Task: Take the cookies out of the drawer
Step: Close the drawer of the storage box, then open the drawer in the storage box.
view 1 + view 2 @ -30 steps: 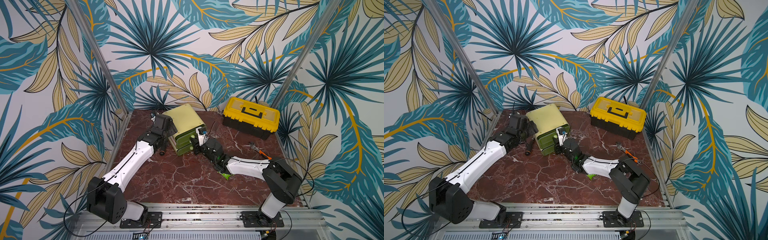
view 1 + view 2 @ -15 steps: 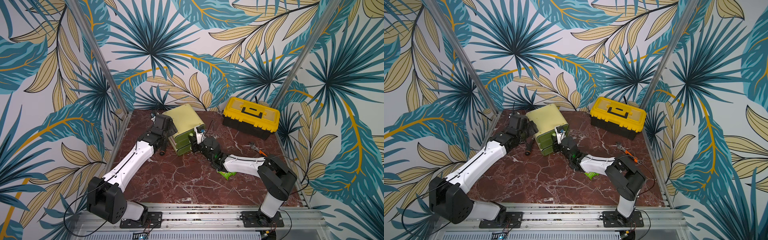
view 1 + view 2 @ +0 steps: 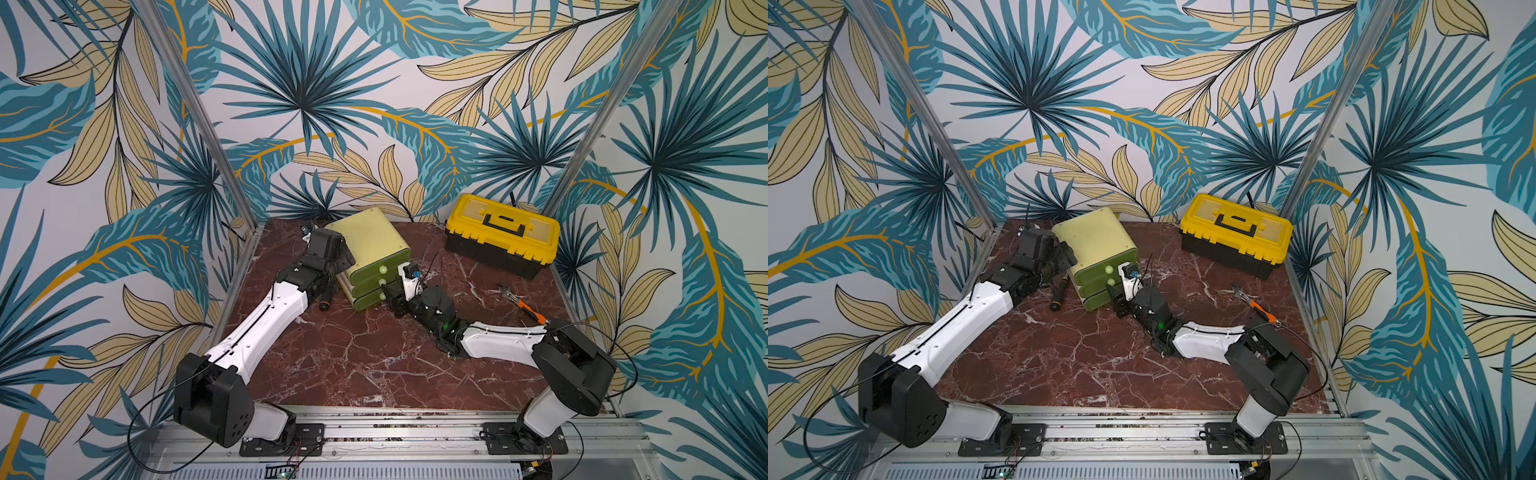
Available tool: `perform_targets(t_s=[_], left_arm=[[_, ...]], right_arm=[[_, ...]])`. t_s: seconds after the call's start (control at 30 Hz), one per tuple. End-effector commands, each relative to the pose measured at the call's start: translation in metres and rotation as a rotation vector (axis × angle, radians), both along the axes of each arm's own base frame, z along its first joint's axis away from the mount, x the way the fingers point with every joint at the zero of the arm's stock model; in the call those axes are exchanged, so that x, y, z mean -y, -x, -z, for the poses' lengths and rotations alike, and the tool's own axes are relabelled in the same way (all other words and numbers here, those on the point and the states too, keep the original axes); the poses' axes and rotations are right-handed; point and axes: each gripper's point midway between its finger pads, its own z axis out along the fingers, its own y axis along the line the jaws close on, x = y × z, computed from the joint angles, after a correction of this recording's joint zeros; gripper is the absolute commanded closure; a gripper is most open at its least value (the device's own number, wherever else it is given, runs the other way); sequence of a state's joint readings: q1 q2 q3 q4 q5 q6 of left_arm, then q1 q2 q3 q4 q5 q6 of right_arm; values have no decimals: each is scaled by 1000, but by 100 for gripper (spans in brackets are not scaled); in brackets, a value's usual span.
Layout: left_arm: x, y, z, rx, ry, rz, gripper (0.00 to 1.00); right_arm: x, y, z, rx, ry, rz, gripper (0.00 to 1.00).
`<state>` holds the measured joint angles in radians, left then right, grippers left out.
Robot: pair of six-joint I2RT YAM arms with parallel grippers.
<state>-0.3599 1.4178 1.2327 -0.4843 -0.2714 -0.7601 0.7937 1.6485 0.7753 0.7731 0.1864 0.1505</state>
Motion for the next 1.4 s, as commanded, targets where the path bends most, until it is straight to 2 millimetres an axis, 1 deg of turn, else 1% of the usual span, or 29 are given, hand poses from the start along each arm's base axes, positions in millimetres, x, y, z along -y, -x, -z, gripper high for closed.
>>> perform_targets(t_s=[0.0, 0.1, 0.27, 0.4, 0.6, 0.8, 1.0, 1.1, 1.2, 1.37], left_arm=[[-3, 2, 17, -38, -6, -8, 18], [-3, 3, 18, -41, -5, -7, 18], [-4, 3, 18, -42, -7, -8, 18], [-4, 4, 18, -44, -8, -11, 18], [-4, 4, 20, -50, -9, -12, 18], [-4, 4, 19, -48, -7, -11, 18], [-4, 4, 19, -50, -7, -10, 18], [-4, 4, 20, -51, -7, -10, 18], [-4, 4, 20, -51, -6, -8, 18], [-4, 4, 21, -53, -6, -9, 19]], right_arm=[[4, 4, 15, -37, -53, 20, 44], [2, -1, 26, -54, -86, 36, 44], [-6, -11, 35, -56, -120, 41, 44], [-9, -21, 44, -60, -135, 45, 44], [-13, -33, 51, -63, -127, 46, 44], [-16, -42, 53, -61, -130, 40, 46], [-20, -48, 54, -63, -131, 34, 51], [-22, -49, 53, -62, -134, 28, 55], [-22, -50, 51, -58, -137, 28, 56], [-22, -52, 53, -61, -127, 31, 58]])
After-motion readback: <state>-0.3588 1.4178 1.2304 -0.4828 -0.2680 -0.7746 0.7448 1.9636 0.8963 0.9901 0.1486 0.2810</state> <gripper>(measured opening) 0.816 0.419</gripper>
